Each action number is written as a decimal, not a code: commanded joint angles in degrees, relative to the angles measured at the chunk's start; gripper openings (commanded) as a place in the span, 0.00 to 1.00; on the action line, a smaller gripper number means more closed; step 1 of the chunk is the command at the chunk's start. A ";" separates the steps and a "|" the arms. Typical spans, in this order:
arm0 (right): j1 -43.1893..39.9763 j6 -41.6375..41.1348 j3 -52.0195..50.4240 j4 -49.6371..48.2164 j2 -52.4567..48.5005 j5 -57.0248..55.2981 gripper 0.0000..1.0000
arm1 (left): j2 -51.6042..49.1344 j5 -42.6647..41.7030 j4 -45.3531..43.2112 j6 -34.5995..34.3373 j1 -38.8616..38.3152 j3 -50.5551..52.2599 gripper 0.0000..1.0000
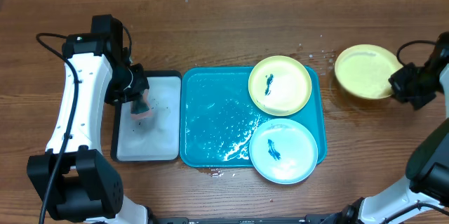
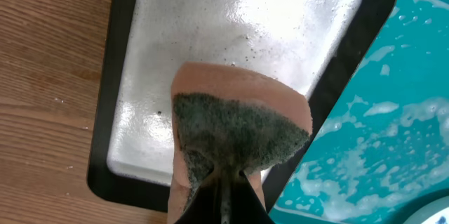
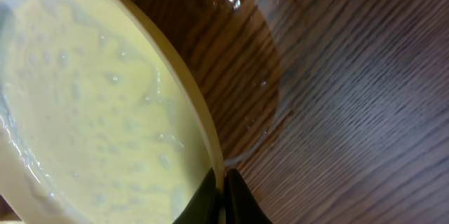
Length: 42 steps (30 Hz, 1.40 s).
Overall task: Clean dirty plates on tray and stack at the side
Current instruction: 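Grasp the rim of the other yellow plate with the right gripper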
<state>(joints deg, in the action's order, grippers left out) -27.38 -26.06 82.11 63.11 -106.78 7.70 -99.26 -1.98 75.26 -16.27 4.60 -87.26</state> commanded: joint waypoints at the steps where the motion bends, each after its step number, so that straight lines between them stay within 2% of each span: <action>1: 0.31 0.70 -3.67 -2.64 0.20 1.40 0.04 | -0.07 -0.63 -0.09 1.33 -0.11 -0.09 0.04; 5: 0.31 0.55 -6.01 -3.89 0.20 1.38 0.04 | -0.07 -0.66 -0.09 1.33 -0.11 -0.09 0.04; 7: 0.31 0.59 -6.03 -3.34 0.20 1.40 0.26 | -0.07 -0.66 -0.09 1.31 -0.11 -0.09 0.04; 8: 0.31 0.66 -5.99 -3.04 0.20 1.38 0.30 | -0.07 -0.66 -0.09 1.33 -0.11 -0.09 0.04; 13: 0.39 3.15 -5.31 -1.70 0.39 2.29 0.31 | -0.07 -1.05 -0.09 1.33 -0.11 -0.09 0.04; 16: 1.16 6.93 -3.13 -0.44 1.51 5.05 0.31 | -0.07 -1.05 -0.11 1.33 -0.11 -0.09 0.04; 20: 5.49 21.81 2.71 2.54 5.81 15.45 0.37 | -0.07 -1.05 -0.28 1.33 -0.11 -0.09 0.04; 21: 7.08 25.22 3.72 3.41 6.91 17.22 0.43 | -0.07 -1.05 -0.31 1.33 -0.13 -0.09 0.04; 23: 10.23 26.73 4.22 3.91 8.35 16.70 0.55 | -0.07 -1.05 -0.39 1.49 -0.13 -0.09 0.04; 25: 13.29 26.73 4.09 3.82 8.39 15.21 0.56 | -0.07 -1.07 -0.46 1.53 -0.11 -0.09 0.04; 29: 20.13 26.77 1.88 1.44 5.16 14.84 0.49 | -0.07 -1.07 -0.35 1.53 -0.13 -0.09 0.04; 32: 22.93 26.75 0.83 -0.44 2.19 14.86 0.48 | -0.07 -1.07 -0.24 1.55 -0.13 -0.09 0.04; 42: 26.14 25.83 -0.68 -5.29 -5.57 14.88 0.48 | -0.07 -1.07 0.20 2.16 -0.11 -0.09 0.04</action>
<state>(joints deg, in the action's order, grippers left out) -1.45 -0.21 81.60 58.61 -110.69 22.24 -99.26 -2.39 75.26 -15.81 4.60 -87.26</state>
